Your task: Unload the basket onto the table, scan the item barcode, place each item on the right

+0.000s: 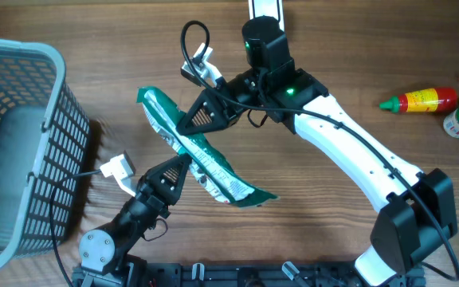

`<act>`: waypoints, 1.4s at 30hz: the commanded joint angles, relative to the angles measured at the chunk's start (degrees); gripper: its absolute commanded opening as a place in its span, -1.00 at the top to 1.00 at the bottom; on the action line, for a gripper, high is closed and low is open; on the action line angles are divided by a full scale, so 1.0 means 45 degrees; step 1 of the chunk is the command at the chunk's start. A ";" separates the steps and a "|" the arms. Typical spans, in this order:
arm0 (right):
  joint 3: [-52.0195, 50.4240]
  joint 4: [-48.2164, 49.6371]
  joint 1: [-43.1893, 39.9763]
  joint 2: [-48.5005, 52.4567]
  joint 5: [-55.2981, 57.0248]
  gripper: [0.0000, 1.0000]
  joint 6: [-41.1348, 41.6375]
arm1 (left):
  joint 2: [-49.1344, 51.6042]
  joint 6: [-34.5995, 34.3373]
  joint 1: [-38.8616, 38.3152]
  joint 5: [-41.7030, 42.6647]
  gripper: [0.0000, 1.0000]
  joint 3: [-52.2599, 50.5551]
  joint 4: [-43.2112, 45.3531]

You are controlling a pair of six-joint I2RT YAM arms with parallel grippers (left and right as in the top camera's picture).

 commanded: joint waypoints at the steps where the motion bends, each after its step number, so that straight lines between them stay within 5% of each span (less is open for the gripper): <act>1: 0.0185 0.0238 -0.0500 -0.0180 -0.0733 0.42 -0.1360 | -0.0049 0.0102 -0.0112 0.1214 0.92 -0.0097 0.0019; 3: 0.0180 0.0233 -0.0743 -0.0180 -0.0729 0.17 -0.2788 | -0.0049 0.0102 -0.0112 0.1253 0.92 -0.0097 0.0029; 6: 0.0112 0.0199 -0.1137 -0.0141 -0.0262 -0.85 -0.4760 | -0.0049 0.0112 -0.0107 0.1292 0.92 -0.0097 0.0117; 7: 0.0112 0.0058 -0.1302 -0.0136 0.0233 -0.99 -0.4983 | -0.0049 0.0112 -0.0107 0.1370 0.92 -0.0097 0.0165; 10: 0.0112 -0.1345 -0.1885 -0.0131 0.2667 -0.99 -0.6363 | -0.0049 0.0117 -0.0107 0.1486 0.92 -0.0097 0.0457; 14: 0.0112 -0.6091 -0.2919 -0.0136 0.8544 -1.00 -0.9432 | -0.0049 0.0447 -0.0107 0.1481 0.92 -0.0097 0.0442; 19: 0.0117 -0.8476 -0.4925 -0.0957 0.7776 -0.99 -1.1128 | -0.0049 0.1093 -0.0107 0.1486 0.92 -0.0097 0.0398; 22: 0.0117 -0.9933 -0.5935 -0.1545 0.5178 -0.99 -1.2386 | -0.0044 0.1132 -0.0107 0.1384 0.92 -0.0097 0.0393; 25: 0.0117 -1.3046 -0.6275 -0.1642 0.2395 -0.99 -1.6291 | -0.0044 0.1379 -0.0102 0.1224 0.92 -0.0097 0.0384; 31: 0.0112 -1.8190 -0.5955 -0.1642 0.2137 -0.99 -2.2688 | -0.0044 0.1413 -0.0107 0.1180 0.92 -0.0097 0.0330; 39: 0.0112 -1.7563 -0.3531 -0.1637 0.2482 -0.99 -2.2464 | -0.0044 0.1418 -0.0107 0.1088 0.92 -0.0097 -0.0413; 42: 0.0112 -1.5956 -0.2657 -0.1637 0.3604 -1.00 -1.9880 | -0.0044 0.1413 -0.0107 0.1039 0.92 -0.0097 -0.0563</act>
